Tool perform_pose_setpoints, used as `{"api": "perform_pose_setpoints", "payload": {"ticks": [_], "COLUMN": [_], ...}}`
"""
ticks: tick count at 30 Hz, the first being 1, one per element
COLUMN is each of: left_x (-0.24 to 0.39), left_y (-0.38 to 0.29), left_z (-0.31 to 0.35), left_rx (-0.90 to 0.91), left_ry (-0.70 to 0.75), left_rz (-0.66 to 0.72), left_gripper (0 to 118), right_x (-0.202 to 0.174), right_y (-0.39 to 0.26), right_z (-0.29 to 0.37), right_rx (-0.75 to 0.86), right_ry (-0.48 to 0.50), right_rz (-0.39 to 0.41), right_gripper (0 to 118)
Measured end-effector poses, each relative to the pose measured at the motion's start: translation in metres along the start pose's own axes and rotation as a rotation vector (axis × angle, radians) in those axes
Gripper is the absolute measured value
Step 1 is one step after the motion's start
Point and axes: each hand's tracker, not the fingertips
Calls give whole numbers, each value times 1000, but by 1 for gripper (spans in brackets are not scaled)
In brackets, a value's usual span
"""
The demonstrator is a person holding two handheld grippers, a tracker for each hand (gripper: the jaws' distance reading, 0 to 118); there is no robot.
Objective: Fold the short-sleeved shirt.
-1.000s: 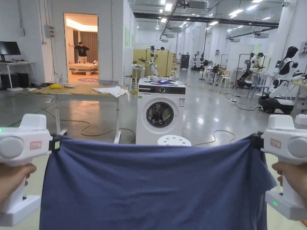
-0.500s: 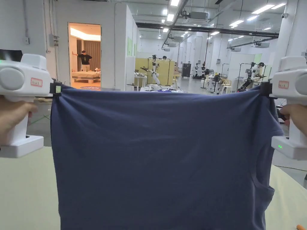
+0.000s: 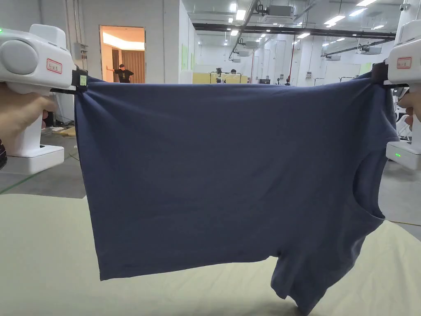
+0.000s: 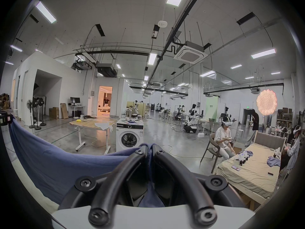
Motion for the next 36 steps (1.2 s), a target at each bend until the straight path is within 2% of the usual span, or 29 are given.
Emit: {"api": "perform_pose_setpoints", "payload": {"ticks": [9, 17, 21, 28, 33, 36], "left_x": [-3, -3, -3, -11, -25, -30], "left_y": [-101, -199, -228, -254, -275, -294], "left_z": [-16, 10, 40, 114, 169, 199], "left_rx": [-98, -181, -183, -172, -171, -199], "left_ry": [-5, -43, -60, -89, -113, -126], "left_rz": [45, 92, 144, 159, 203, 214], "left_gripper": [0, 0, 0, 0, 0, 0], "right_x": [-21, -25, -22, -8, -2, -5], "right_y": [-93, -185, -215, -255, -271, -284], "right_z": [9, 50, 87, 166, 219, 247], "right_rx": [-98, -186, -205, -249, -275, -308], "right_ry": [37, 54, 65, 94, 115, 114], "right_rz": [41, 69, 40, -20, -16, 42], "right_gripper": [2, 2, 2, 2, 2, 2]}}
